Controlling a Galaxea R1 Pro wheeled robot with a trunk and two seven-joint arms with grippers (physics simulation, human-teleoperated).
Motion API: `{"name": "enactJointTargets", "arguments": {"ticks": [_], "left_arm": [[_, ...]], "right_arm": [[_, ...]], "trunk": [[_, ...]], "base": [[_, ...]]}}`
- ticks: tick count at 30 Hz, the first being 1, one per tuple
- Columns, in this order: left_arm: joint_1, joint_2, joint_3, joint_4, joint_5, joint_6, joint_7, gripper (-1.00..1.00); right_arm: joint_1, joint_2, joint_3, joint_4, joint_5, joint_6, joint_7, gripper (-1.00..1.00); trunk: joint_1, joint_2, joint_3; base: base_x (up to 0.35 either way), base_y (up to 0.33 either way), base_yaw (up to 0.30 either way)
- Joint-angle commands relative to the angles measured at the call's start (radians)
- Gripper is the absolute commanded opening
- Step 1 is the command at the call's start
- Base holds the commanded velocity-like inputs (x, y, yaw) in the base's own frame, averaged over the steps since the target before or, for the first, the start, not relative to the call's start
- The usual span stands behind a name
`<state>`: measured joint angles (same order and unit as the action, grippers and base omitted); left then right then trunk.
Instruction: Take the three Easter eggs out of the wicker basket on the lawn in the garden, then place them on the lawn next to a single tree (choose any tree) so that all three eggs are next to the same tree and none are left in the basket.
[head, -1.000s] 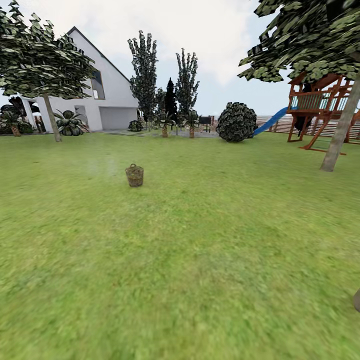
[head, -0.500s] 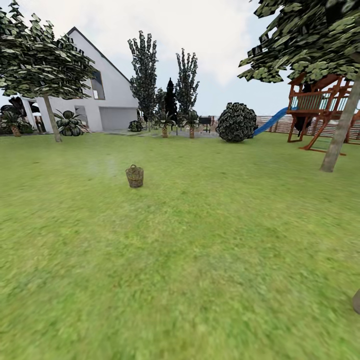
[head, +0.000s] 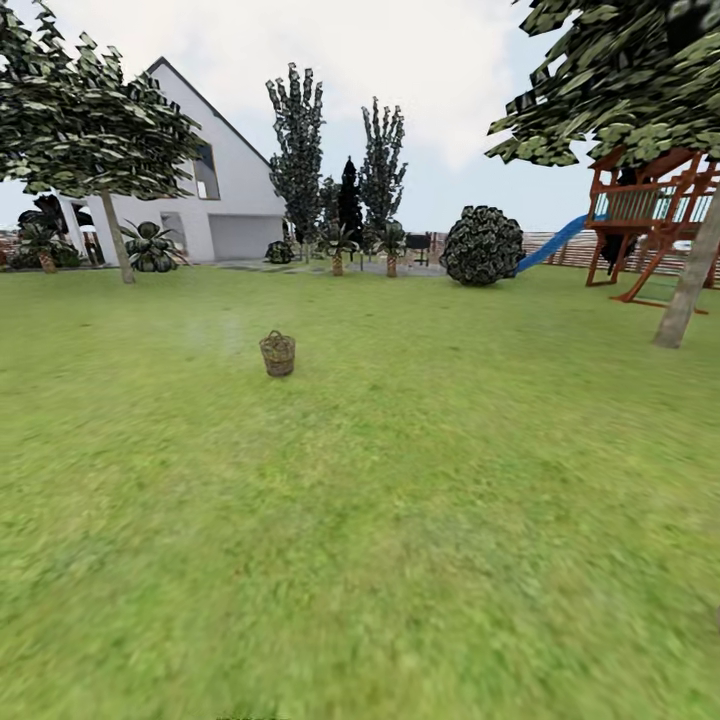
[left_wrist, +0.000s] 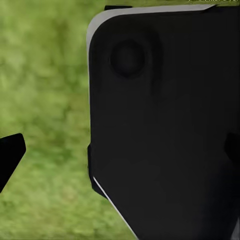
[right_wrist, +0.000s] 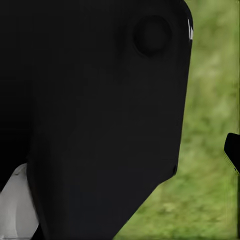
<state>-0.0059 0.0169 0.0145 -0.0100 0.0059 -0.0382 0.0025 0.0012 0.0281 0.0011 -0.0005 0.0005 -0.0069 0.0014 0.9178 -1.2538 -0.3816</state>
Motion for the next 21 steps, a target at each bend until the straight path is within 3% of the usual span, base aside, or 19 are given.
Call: {"name": "enactJointTargets", "arguments": {"ticks": [1,13,21], "left_arm": [[-0.001,0.0,0.001,0.001,0.001,-0.004,0.0,1.0],[-0.001,0.002,0.004,0.001,0.002,-0.056,0.001,1.0],[-0.001,0.01,0.004,0.001,0.003,-0.082,0.001,1.0]], "right_arm": [[0.0,0.001,0.001,-0.001,0.001,-0.001,0.0,1.0],[-0.001,0.032,0.003,-0.005,0.008,-0.001,0.0,1.0],[0.0,0.034,-0.002,-0.032,0.008,-0.023,-0.002,1.0]], "trunk": [[-0.004,0.007,0.002],[-0.05,0.091,0.04],[-0.081,0.147,0.065]], "base": [[0.0,0.0,0.245],[0.0,0.0,0.281],[0.0,0.0,0.293]]}}
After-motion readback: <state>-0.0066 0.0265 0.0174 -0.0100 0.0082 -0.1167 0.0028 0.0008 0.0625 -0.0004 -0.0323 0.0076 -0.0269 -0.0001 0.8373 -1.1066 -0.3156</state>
